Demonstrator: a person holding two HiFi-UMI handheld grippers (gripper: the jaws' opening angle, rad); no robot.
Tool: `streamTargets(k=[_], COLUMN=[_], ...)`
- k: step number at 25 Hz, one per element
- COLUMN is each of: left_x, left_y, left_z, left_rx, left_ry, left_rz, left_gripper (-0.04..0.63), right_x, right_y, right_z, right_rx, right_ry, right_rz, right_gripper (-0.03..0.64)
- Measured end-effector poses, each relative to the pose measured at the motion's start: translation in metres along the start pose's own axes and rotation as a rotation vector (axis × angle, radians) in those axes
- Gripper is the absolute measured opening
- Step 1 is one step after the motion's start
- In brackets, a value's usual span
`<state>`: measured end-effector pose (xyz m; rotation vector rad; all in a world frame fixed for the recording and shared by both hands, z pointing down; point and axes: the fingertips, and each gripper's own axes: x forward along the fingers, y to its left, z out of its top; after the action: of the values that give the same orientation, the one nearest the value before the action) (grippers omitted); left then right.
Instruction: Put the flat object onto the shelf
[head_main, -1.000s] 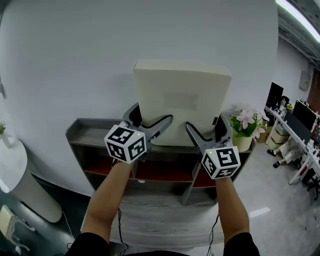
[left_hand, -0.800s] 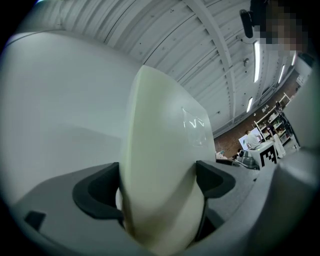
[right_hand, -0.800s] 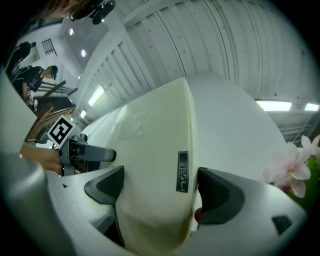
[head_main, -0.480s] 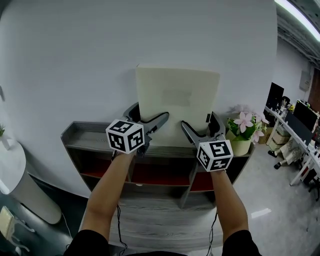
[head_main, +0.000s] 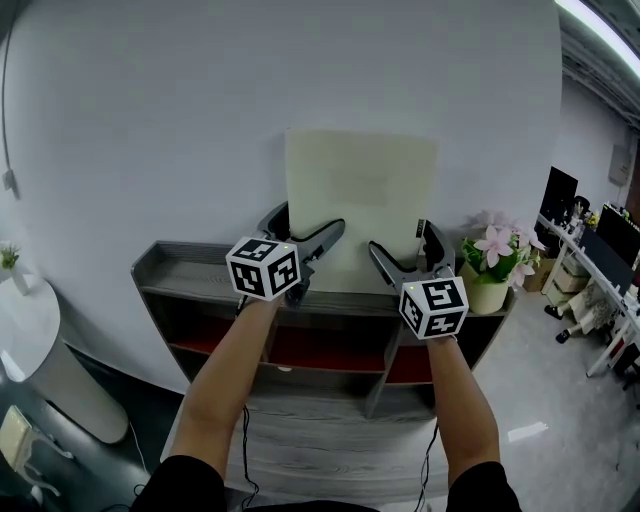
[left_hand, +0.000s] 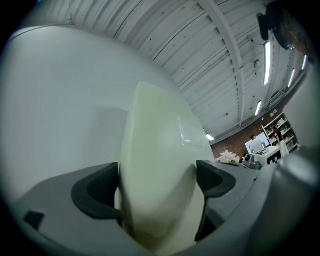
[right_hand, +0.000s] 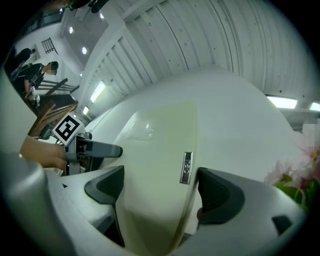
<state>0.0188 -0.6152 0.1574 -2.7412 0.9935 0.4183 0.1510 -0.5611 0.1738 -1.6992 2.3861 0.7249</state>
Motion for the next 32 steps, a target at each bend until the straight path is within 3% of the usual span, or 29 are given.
streamTargets(k=[8,18,24,26,28,30,32], left_x=[-0.01,-0.055,-0.095,-0.113,-0.131,-0.146,-0.157], left_y=[-0.009,-0.012,-0.055,-0.066,-0.071,-0.072,-0.075], left_z=[0.012,0.028,0.028,0.025,0.017,0.003,-0.014], left_rx=[0.117,0.13,0.146,0.128,0.128,0.127,0.121], left_ry=[0.002,-0.081,-0.124,-0.153,-0.177,-0.176,-0.156], left_rz=[0.029,0.122,0.087,0.11,0.161,0.214,0.246], left_gripper=[0.482,0.48,0.461,0.375,0.221,0.062,0.018], right_x=[-0.01,-0.045,-0.09,-0.109,-0.128,-0.146,-0.16], right_y=[-0.004,0.004,0.032,0.039,0.044,0.049,0.053], right_z=[0.011,0.026,0.052,0.056,0.055,0.053,0.047], right_rx=[0.024,0.051,0.016,0.017,0.028,0.057,0.074], right_ry=[-0.023,-0.075,-0.174,-0.2,-0.227,-0.25,-0.255], right_rz=[-0.038,-0.057,-0.059,-0.078,-0.113,-0.132,-0.15], right_gripper=[0.463,0.463,0.46,0.421,0.223,0.096,0.041])
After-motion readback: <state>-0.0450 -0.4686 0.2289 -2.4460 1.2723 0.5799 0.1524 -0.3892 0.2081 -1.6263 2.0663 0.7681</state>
